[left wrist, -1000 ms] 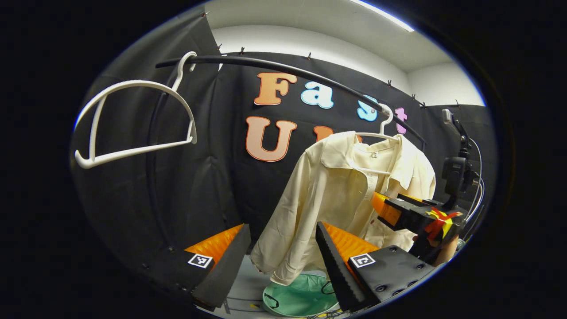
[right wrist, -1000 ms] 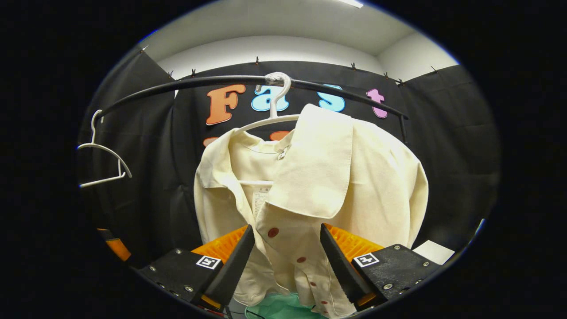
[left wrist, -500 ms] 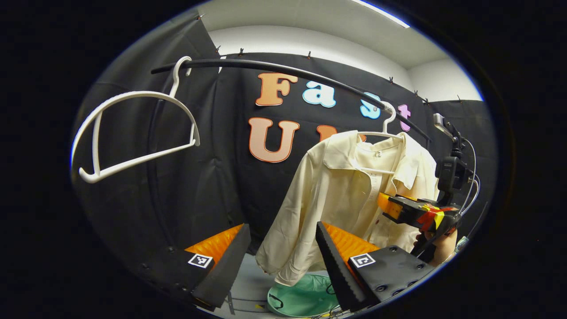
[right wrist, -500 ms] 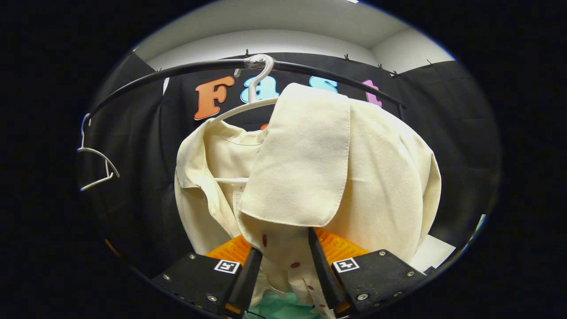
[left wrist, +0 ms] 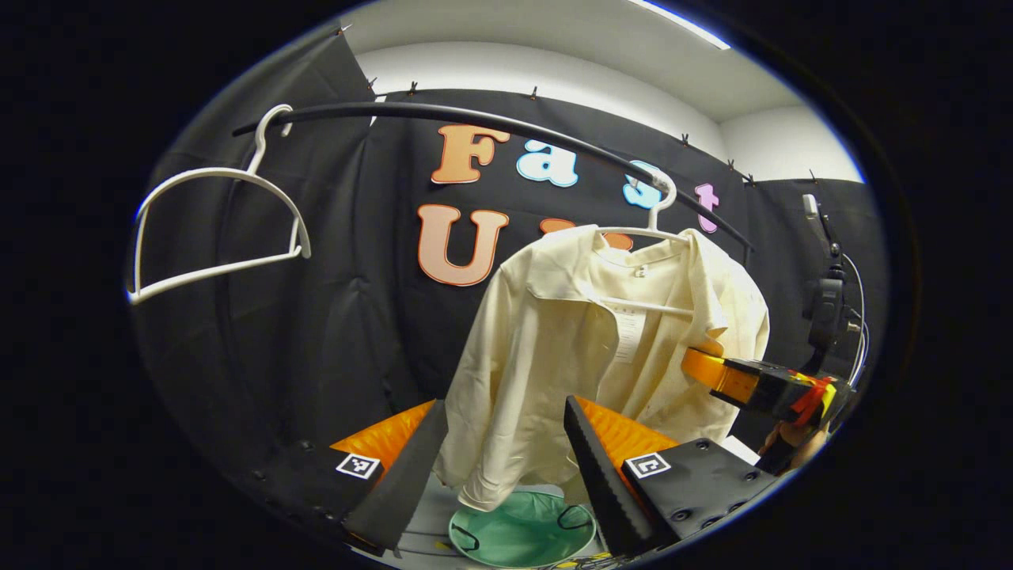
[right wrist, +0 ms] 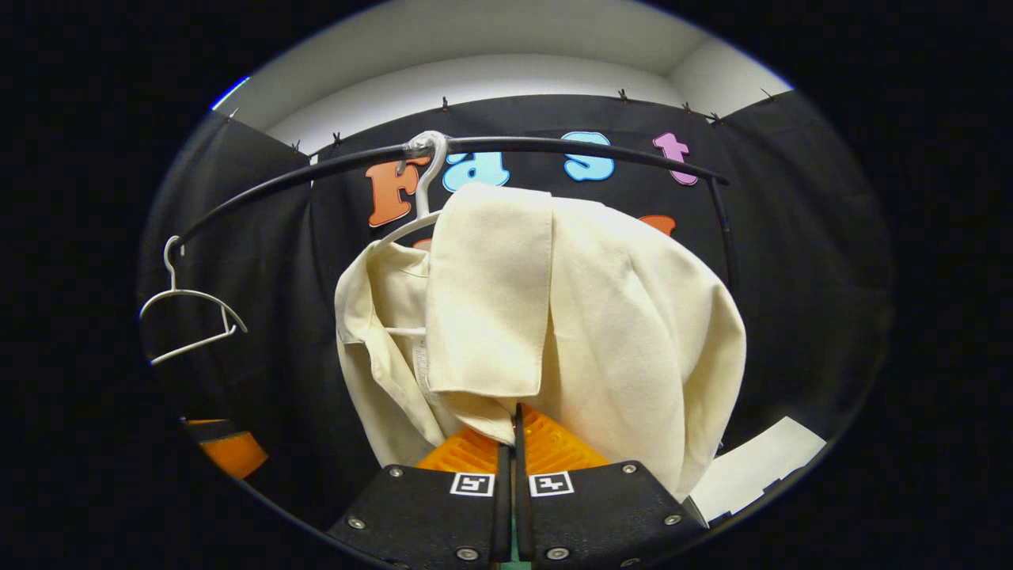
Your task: Grasp the clothes on the hanger with both hands and then place them into the laundry hamper below.
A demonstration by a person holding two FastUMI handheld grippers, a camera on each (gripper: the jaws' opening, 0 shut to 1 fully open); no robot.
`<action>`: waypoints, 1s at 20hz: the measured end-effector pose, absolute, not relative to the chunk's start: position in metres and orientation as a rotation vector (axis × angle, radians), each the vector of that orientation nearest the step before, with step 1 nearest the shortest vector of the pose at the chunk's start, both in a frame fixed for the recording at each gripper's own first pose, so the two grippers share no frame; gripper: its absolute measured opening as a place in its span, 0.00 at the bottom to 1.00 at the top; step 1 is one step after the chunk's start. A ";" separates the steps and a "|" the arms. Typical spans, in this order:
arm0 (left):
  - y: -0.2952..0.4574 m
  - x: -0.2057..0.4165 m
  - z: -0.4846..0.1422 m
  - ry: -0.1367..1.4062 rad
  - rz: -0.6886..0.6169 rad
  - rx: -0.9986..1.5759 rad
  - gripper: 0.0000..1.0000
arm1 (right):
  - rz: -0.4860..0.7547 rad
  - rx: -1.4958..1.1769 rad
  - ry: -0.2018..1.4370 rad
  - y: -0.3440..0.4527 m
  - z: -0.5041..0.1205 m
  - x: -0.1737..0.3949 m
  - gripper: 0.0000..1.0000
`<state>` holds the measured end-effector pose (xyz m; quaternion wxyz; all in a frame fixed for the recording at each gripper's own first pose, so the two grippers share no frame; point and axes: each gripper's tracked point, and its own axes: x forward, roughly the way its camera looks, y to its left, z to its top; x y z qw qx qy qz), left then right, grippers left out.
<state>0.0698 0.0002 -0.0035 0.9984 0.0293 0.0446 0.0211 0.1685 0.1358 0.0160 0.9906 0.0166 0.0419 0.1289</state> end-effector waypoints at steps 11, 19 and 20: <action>-0.074 0.134 -0.014 0.092 -0.056 0.066 0.97 | 0.333 0.057 0.063 0.100 0.037 0.132 0.00; -0.077 0.190 -0.002 0.048 0.026 0.114 0.97 | 0.351 0.050 0.044 0.086 0.050 0.124 0.00; -0.076 0.196 -0.002 0.044 0.036 0.113 1.00 | 0.354 0.047 0.040 0.085 0.051 0.123 0.00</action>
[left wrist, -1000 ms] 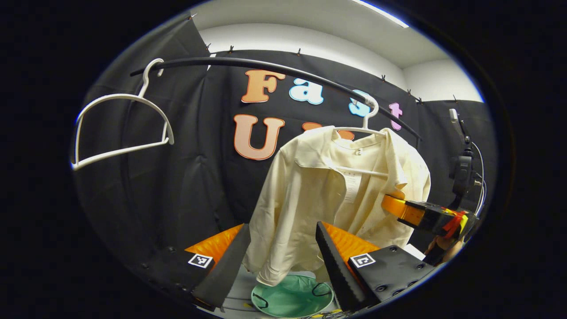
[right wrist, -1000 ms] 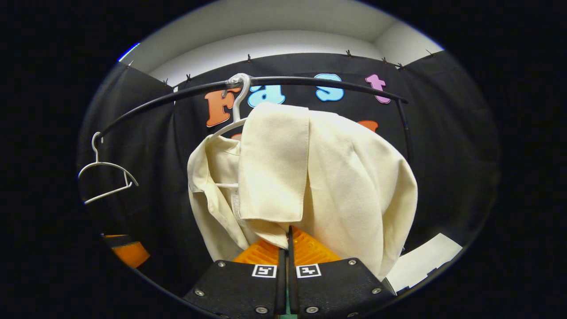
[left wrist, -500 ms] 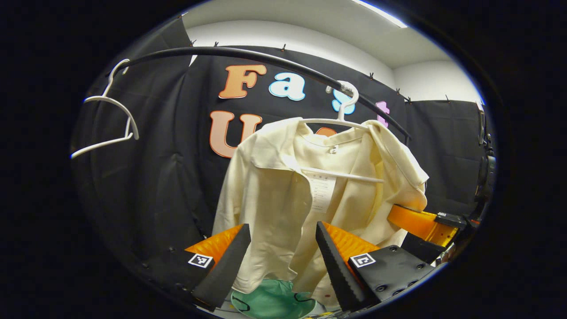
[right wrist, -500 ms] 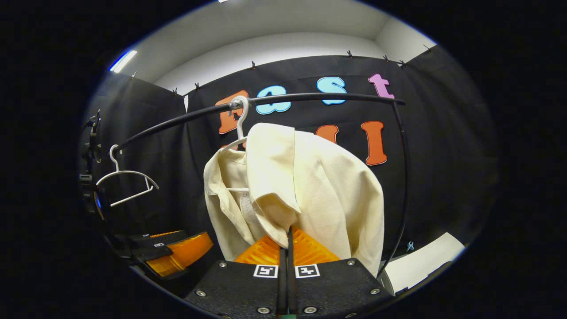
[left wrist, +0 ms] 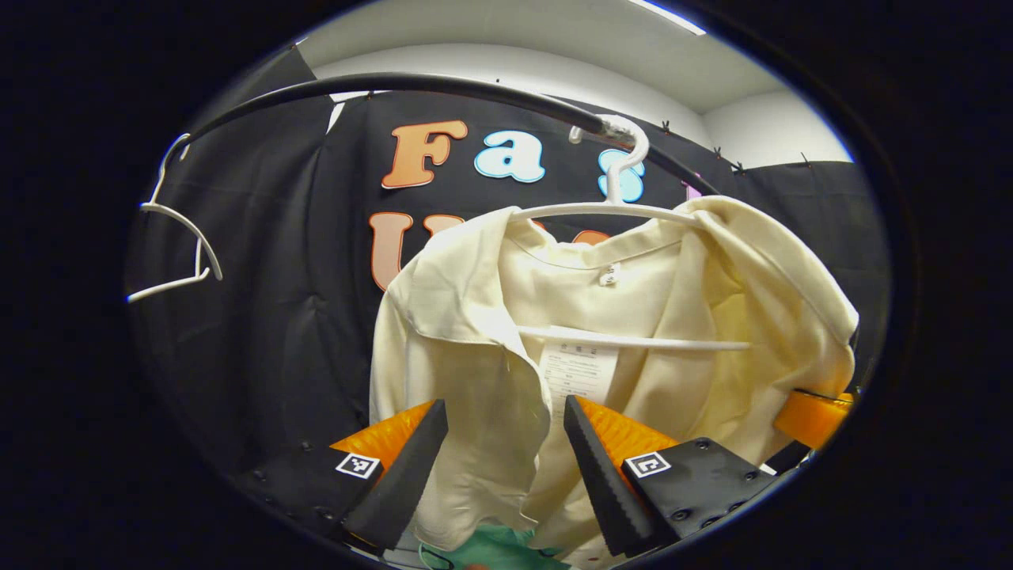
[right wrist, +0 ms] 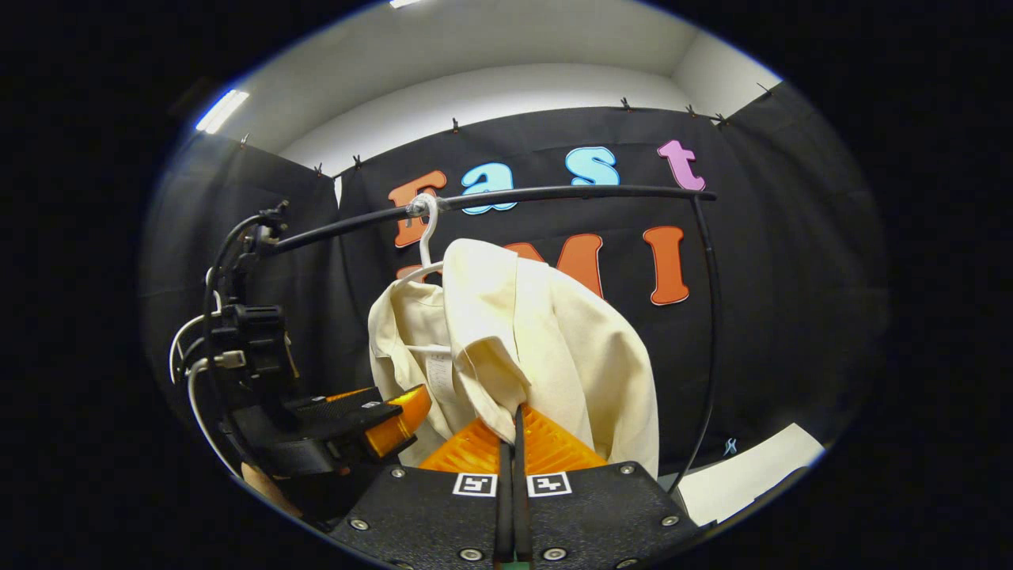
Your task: Grasp the clothes on the hanger with both hands and then place them into the laundry hamper below.
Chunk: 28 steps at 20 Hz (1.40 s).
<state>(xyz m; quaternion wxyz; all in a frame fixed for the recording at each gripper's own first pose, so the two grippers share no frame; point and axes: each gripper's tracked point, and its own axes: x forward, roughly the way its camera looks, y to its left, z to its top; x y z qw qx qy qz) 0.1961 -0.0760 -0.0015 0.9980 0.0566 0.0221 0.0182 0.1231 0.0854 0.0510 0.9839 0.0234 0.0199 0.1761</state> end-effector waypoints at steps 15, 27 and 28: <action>-0.052 0.231 -0.012 0.094 0.116 0.106 0.40 | 0.358 0.038 0.035 0.078 0.051 0.118 0.00; -0.025 0.192 0.026 0.091 -0.042 0.050 0.07 | 0.248 0.040 0.010 0.089 0.057 0.115 0.00; -0.023 0.189 0.030 0.088 -0.052 0.072 0.07 | 0.233 0.028 -0.006 0.090 0.060 0.115 0.00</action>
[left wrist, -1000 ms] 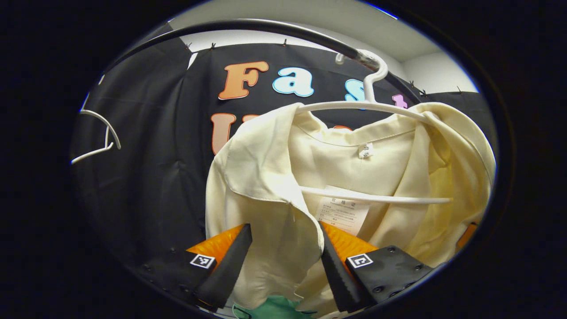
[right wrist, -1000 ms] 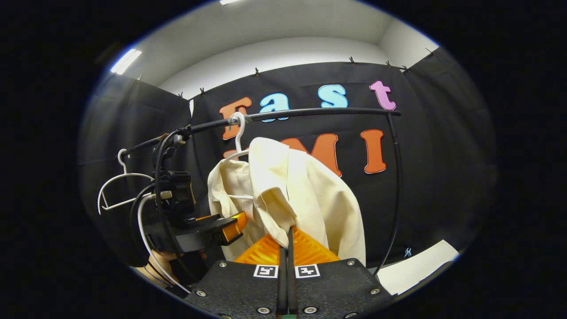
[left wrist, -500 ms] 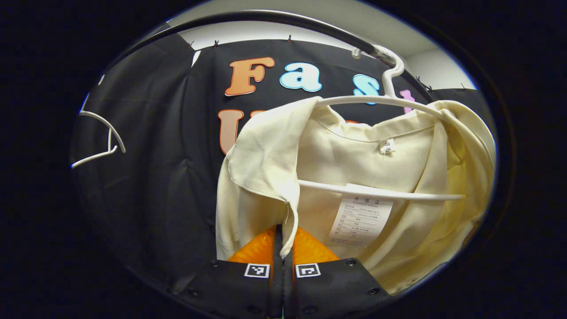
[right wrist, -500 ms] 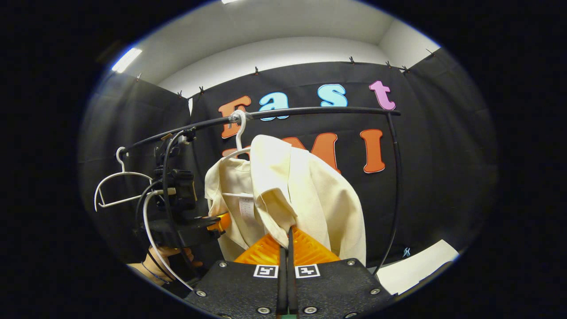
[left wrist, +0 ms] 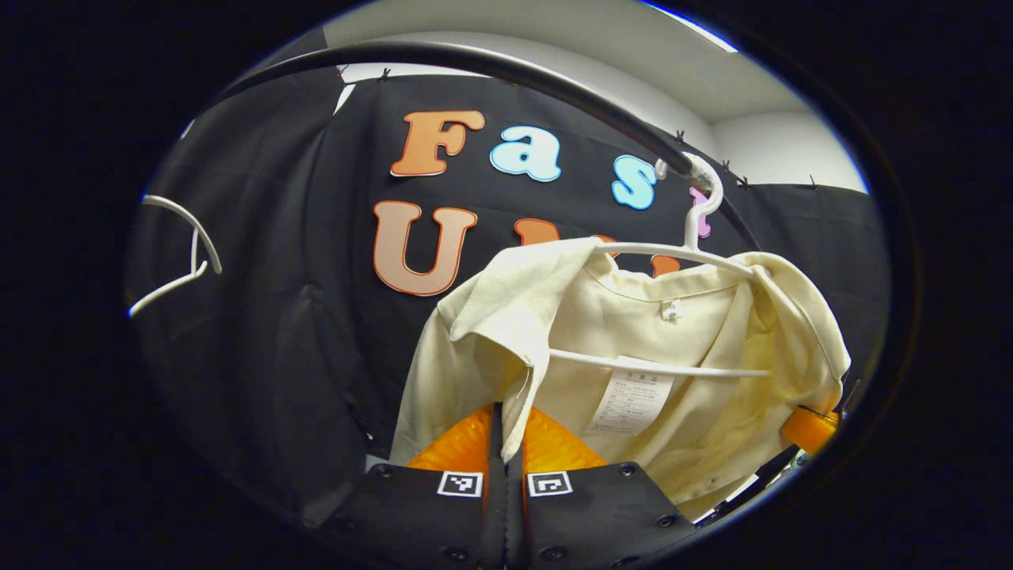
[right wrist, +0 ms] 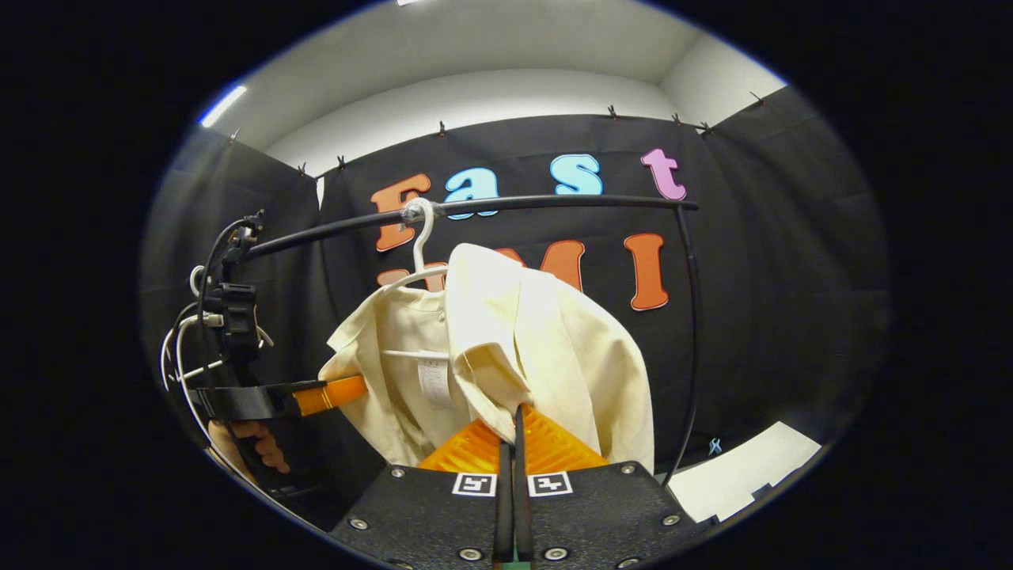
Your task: Grasp the clothes on the hanger with both hands and then place them into the laundry hamper below.
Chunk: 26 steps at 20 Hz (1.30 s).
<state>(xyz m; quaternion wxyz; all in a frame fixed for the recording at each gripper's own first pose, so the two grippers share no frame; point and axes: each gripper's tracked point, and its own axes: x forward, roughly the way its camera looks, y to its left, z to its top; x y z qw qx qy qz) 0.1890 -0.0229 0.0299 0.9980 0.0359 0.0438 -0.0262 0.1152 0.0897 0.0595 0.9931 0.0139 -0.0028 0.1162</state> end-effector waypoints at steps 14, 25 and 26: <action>0.026 0.179 0.102 -0.030 -0.082 0.169 0.08 | 0.075 -0.025 -0.130 0.070 0.132 0.111 0.00; 0.087 0.183 0.165 -0.166 0.083 0.201 0.06 | -0.056 -0.065 -0.164 0.004 0.189 0.128 0.00; 0.089 0.181 0.170 -0.175 0.089 0.211 0.06 | -0.065 -0.070 -0.164 0.000 0.192 0.132 0.00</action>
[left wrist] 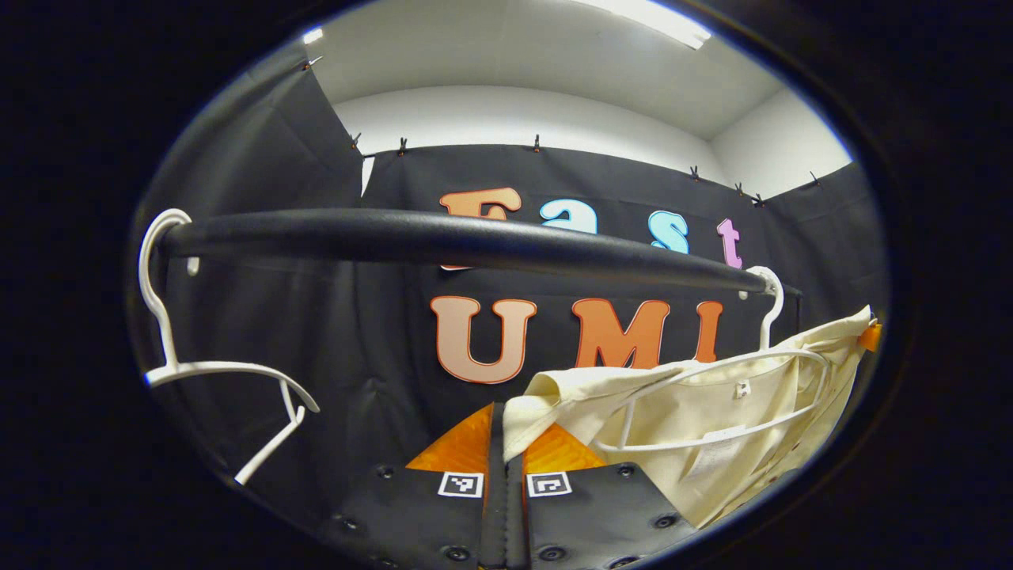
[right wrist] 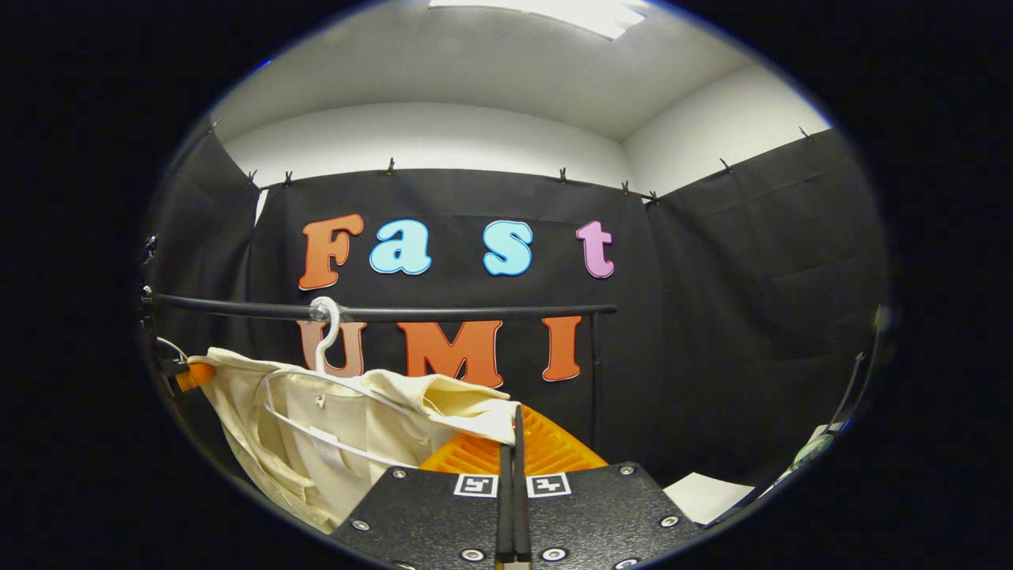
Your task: Grasp the clothes on the hanger with both hands and then place them into the laundry hamper below.
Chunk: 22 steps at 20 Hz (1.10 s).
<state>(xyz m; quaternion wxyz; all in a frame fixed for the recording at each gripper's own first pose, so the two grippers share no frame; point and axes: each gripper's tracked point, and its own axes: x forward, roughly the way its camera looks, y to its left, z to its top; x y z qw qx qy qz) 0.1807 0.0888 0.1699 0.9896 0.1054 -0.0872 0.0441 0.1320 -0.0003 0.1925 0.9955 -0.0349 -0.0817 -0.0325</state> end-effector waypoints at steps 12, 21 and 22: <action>0.102 0.172 0.194 -0.247 0.139 0.313 0.06 | -0.103 -0.205 -0.245 -0.023 0.261 0.153 0.00; 0.098 0.179 0.191 -0.234 0.107 0.318 0.06 | -0.089 -0.274 -0.241 -0.039 0.282 0.178 0.00; 0.098 0.178 0.189 -0.228 0.102 0.314 0.06 | -0.087 -0.286 -0.233 -0.043 0.280 0.179 0.00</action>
